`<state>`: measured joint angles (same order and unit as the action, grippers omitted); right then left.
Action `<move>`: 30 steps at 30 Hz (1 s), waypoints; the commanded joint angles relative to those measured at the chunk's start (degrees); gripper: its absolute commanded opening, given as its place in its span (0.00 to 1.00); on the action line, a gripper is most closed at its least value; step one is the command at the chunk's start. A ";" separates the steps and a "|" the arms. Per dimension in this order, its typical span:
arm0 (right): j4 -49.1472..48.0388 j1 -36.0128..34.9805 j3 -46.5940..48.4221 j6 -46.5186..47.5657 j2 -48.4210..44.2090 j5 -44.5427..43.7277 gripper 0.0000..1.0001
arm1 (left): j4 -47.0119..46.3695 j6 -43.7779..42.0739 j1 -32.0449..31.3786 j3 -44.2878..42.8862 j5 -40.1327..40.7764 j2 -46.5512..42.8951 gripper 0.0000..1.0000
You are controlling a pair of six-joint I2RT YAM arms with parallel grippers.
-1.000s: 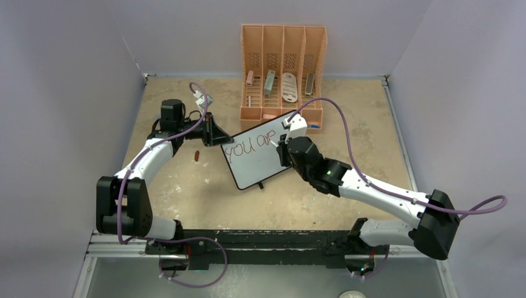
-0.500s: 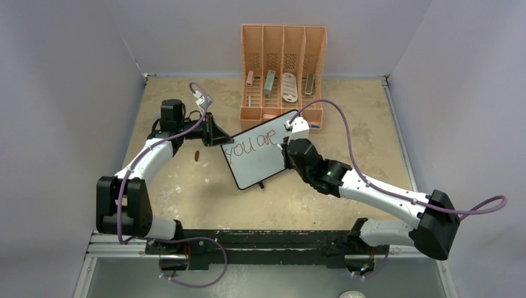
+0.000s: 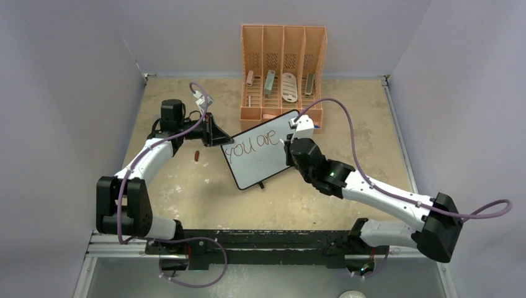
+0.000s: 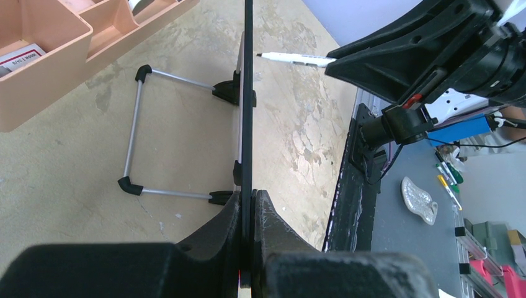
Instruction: Write a sentence on the whiteboard
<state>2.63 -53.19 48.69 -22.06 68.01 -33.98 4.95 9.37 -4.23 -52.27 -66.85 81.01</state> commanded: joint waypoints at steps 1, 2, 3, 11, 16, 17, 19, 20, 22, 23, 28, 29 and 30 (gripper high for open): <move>-5.18 0.28 -0.69 1.27 -4.82 -2.99 0.00 | -0.38 -1.37 -0.43 -1.87 -1.15 -0.51 0.00; -5.24 0.34 -0.96 1.43 -5.52 -2.30 0.00 | -0.38 -1.37 -0.43 -1.91 -0.83 -0.53 0.00; -5.38 0.29 -1.23 1.57 -6.23 -1.90 0.00 | -0.42 -1.37 -0.44 -1.88 -0.76 -0.51 0.00; -5.54 -2.99 -2.12 2.21 -7.99 -1.64 0.00 | -0.39 -1.28 -0.43 -1.83 -0.40 -0.50 0.00; -4.92 -7.91 -1.50 1.36 -6.96 -4.36 0.00 | -0.51 -1.24 -0.43 -1.76 -0.25 -0.57 0.00; -4.61 -8.91 -1.40 1.07 -6.89 -4.96 0.00 | -0.53 -1.20 -0.43 -1.71 -0.22 -0.51 0.00; -3.83 -10.41 -1.17 0.31 -6.73 -5.68 0.00 | -0.63 -1.19 -0.43 -1.70 -0.22 -0.51 0.00; -3.60 -11.04 -1.14 -0.21 -6.67 -5.88 0.00 | -0.60 -1.17 -0.43 -1.70 -0.17 -0.57 0.00; -3.22 -12.64 -1.07 -0.85 -6.75 -6.43 0.00 | -0.69 -1.13 -0.42 -1.70 -0.19 -0.59 0.00; -2.98 -13.24 -1.03 -1.21 -6.70 -6.65 0.00 | -0.65 -1.11 -0.43 -1.64 -0.17 -0.59 0.00; -2.72 -16.35 -0.96 -3.32 -6.12 -7.90 0.00 | -0.75 -1.02 -0.43 -1.45 -0.03 -0.75 0.00; -2.72 -16.93 -1.03 -3.76 -6.01 -8.08 0.00 | -0.81 -1.02 -0.43 -1.48 0.03 -0.77 0.00; -2.72 -17.49 -1.11 -4.00 -5.80 -8.24 0.00 | -0.81 -1.02 -0.51 -1.46 -0.03 -0.81 0.00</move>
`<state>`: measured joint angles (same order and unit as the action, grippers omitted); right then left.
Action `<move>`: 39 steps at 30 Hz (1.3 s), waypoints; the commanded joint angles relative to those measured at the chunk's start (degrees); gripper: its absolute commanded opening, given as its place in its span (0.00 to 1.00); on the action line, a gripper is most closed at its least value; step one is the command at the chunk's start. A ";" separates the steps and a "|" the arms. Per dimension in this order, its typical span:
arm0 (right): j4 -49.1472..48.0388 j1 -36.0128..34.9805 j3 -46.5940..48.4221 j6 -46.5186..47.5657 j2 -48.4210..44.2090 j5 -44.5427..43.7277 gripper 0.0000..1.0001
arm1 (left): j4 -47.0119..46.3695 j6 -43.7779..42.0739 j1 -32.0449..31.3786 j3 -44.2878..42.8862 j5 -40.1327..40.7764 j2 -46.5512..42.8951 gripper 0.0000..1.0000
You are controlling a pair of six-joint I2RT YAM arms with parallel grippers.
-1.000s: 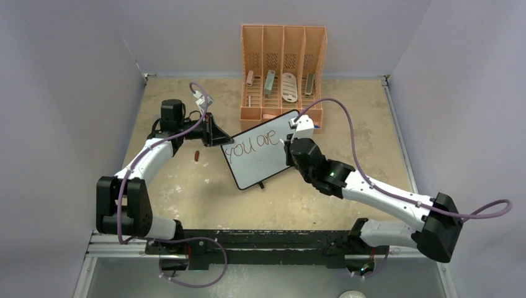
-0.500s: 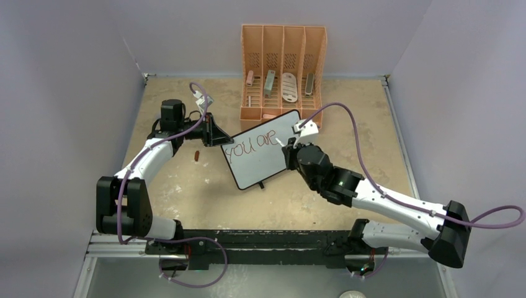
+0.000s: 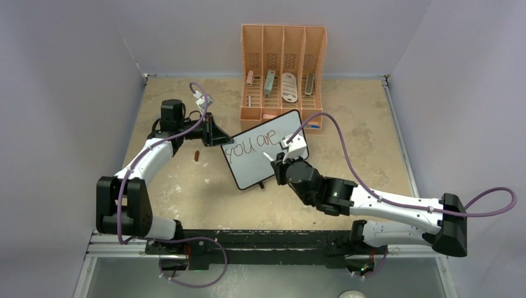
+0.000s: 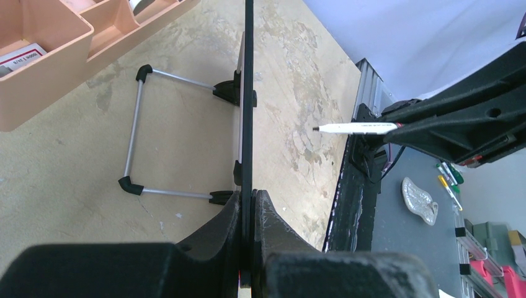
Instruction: Write a sentence on the whiteboard
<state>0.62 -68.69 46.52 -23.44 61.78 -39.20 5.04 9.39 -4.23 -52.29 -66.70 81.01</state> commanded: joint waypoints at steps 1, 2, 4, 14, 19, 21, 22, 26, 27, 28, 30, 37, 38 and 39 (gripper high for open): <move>-0.71 -2.81 0.77 -3.00 0.63 -3.25 0.00 | -0.94 -1.04 -0.59 -1.41 -0.09 -0.89 0.00; -0.71 -3.30 0.67 -3.40 1.05 -3.56 0.00 | -0.93 -1.04 -0.72 -1.35 0.07 -1.10 0.00; -0.71 -4.09 0.56 -4.02 1.97 -3.79 0.00 | -0.94 -1.04 -0.86 -1.28 0.32 -1.29 0.00; -4.44 -8.33 -0.92 -5.67 5.21 -4.50 0.00 | -0.99 -0.95 -0.87 -1.37 0.42 -1.24 0.00; -5.70 -9.19 -0.93 -5.68 6.86 -5.32 0.00 | -0.98 -0.95 -0.87 -1.33 0.29 -1.34 0.00; -6.40 -9.36 -1.09 -5.69 7.56 -5.76 0.00 | -0.93 -0.95 -0.87 -1.38 0.31 -1.30 0.00; -6.66 -9.36 -1.16 -5.80 8.02 -6.10 0.00 | -0.91 -0.87 -0.87 -1.37 0.33 -1.24 0.00; -7.79 -9.74 -0.44 -5.66 10.15 -7.82 0.00 | -0.97 -0.86 -0.87 -1.47 0.28 -1.32 0.00; -7.90 -9.78 -0.06 -5.65 10.93 -8.60 0.00 | -0.96 -0.86 -0.87 -1.42 0.23 -1.34 0.00; -7.73 -9.83 0.39 -5.77 11.70 -9.17 0.00 | -0.94 -0.86 -0.87 -1.42 0.28 -1.30 0.00; -7.57 -10.12 1.17 -5.80 13.16 -10.36 0.00 | -0.95 -0.88 -0.87 -1.41 0.29 -1.31 0.00; -8.17 -11.03 2.67 -6.24 15.70 -13.57 0.00 | -0.93 -0.87 -0.87 -1.45 0.31 -1.30 0.00; -8.49 -11.11 2.84 -6.08 15.88 -13.68 0.00 | -0.93 -0.88 -0.87 -1.42 0.33 -1.31 0.00; -8.91 -11.12 2.93 -5.80 16.05 -13.79 0.00 | -0.90 -0.84 -0.87 -1.47 0.33 -1.30 0.00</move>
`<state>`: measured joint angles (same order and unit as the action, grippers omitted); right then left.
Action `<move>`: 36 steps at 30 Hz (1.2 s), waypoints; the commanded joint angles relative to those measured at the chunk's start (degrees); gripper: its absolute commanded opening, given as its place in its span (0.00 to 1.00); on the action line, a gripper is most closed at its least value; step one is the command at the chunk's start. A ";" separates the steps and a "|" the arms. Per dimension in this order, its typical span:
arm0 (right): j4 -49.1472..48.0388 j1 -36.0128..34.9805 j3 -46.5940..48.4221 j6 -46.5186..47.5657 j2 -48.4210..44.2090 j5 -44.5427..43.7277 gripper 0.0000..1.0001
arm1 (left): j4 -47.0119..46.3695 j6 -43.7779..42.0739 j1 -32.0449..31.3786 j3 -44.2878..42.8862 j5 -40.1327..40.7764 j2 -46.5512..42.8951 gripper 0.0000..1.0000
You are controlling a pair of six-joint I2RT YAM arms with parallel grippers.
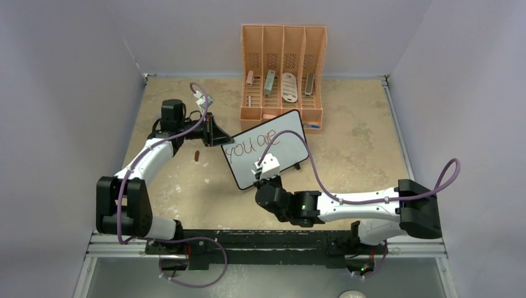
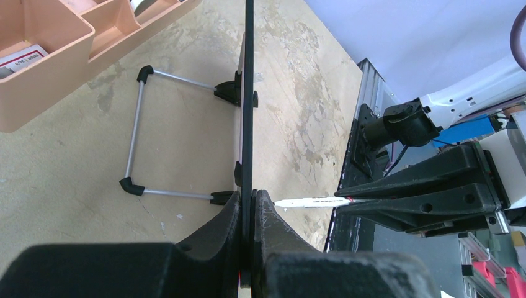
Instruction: Write a sentence on the whiteboard
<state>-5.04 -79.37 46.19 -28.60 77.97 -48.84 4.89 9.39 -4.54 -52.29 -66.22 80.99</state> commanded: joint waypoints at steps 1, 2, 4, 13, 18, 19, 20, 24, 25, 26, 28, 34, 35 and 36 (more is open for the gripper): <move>-3.61 -0.45 3.41 -0.39 0.06 -4.22 0.00 | -0.82 -0.88 -0.56 -1.42 -0.15 -1.29 0.00; -4.00 -0.46 3.60 -0.19 0.26 -4.32 0.00 | -0.76 -0.89 -0.56 -1.45 -0.21 -1.28 0.00; -4.42 -0.44 4.06 0.22 0.74 -4.54 0.00 | -0.80 -0.87 -0.56 -1.42 -0.17 -1.29 0.00; -5.67 -0.47 5.60 1.44 2.94 -5.00 0.00 | -0.80 -0.86 -0.56 -1.57 -0.29 -1.19 0.00; -6.32 -0.52 6.14 2.09 3.66 -5.12 0.00 | -0.83 -0.86 -0.56 -1.56 -0.32 -1.19 0.00; -6.45 -0.52 6.18 2.32 3.82 -5.13 0.00 | -0.80 -0.86 -0.56 -1.55 -0.27 -1.21 0.00; -6.55 -0.52 6.35 2.44 3.99 -5.20 0.00 | -0.77 -0.86 -0.56 -1.57 -0.31 -1.18 0.00; -7.28 -0.52 6.75 3.06 4.58 -4.82 0.00 | -0.76 -0.86 -0.56 -1.51 -0.31 -1.10 0.00; -7.45 -0.56 6.92 3.29 4.70 -4.53 0.00 | -0.72 -0.93 -0.56 -1.51 -0.26 -1.10 0.00; -7.59 -0.52 7.09 3.44 4.87 -4.31 0.00 | -0.72 -0.95 -0.56 -1.56 -0.26 -1.10 0.00; -7.62 -0.52 7.30 3.55 5.14 -4.05 0.00 | -0.75 -0.95 -0.56 -1.55 -0.27 -1.13 0.00; -7.54 -0.52 7.33 3.47 5.52 -3.48 0.00 | -0.68 -0.95 -0.56 -1.53 -0.21 -1.10 0.00; -7.47 -0.52 7.33 3.53 5.57 -3.32 0.00 | -0.67 -0.95 -0.56 -1.54 -0.15 -1.10 0.00; -7.38 -0.52 7.33 3.59 5.60 -3.28 0.00 | -0.71 -0.95 -0.56 -1.51 -0.14 -1.10 0.00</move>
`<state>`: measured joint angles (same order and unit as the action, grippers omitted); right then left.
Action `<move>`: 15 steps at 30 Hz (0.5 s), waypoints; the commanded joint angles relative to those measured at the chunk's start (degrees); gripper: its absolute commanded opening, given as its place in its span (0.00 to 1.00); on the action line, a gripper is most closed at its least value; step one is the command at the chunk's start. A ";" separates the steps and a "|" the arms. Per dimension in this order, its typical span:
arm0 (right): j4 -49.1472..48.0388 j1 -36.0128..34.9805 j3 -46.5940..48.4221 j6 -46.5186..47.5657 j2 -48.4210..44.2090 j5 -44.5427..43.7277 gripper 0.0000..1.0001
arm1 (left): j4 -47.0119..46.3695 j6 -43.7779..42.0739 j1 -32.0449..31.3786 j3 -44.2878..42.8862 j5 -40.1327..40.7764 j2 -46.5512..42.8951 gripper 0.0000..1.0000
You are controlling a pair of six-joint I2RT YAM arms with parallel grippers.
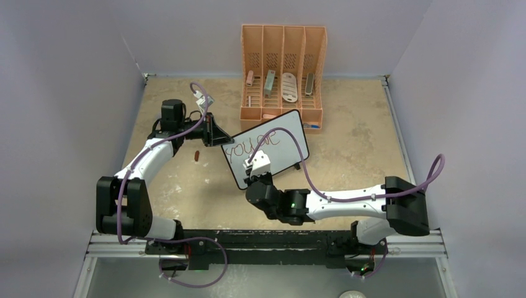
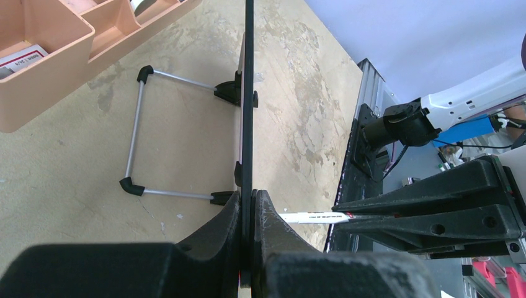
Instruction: Write a sentence on the whiteboard
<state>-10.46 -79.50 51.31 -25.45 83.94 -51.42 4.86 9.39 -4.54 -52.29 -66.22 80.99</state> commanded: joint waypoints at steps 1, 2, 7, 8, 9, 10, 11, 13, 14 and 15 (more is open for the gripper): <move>-1.83 -0.39 2.29 0.43 -0.24 -0.64 0.00 | -0.65 -0.95 -0.56 -1.50 -0.14 -1.10 0.00; -1.72 -0.41 2.37 0.43 -0.14 -0.47 0.00 | -0.57 -0.95 -0.56 -1.51 -0.23 -1.11 0.00; -1.00 -0.40 2.95 0.28 0.74 -0.53 0.00 | -0.56 -1.04 -0.56 -1.50 -0.26 -1.18 0.00; -0.82 -0.39 3.07 0.37 0.97 -0.52 0.00 | -0.53 -1.04 -0.56 -1.57 -0.30 -1.12 0.00; -0.72 -0.39 3.23 0.33 1.16 -0.52 0.00 | -0.49 -1.03 -0.56 -1.58 -0.30 -1.10 0.00; -0.63 -0.39 3.39 0.38 1.40 -0.52 0.00 | -0.47 -1.04 -0.56 -1.60 -0.25 -1.14 0.00; -0.54 -0.39 3.51 0.30 1.54 -0.46 0.00 | -0.49 -1.04 -0.56 -1.59 -0.23 -1.10 0.00; -0.40 -0.39 3.62 0.19 1.83 -0.39 0.00 | -0.55 -1.04 -0.56 -1.64 -0.31 -1.16 0.00; -0.31 -0.40 3.67 0.10 1.91 -0.35 0.00 | -0.54 -1.04 -0.56 -1.63 -0.32 -1.14 0.00; -0.15 -0.44 3.70 -0.06 2.00 -0.35 0.00 | -0.56 -1.04 -0.56 -1.59 -0.33 -1.19 0.00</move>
<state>-10.13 -79.53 52.47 -25.45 85.97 -51.24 4.86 9.39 -4.54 -52.29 -66.22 80.99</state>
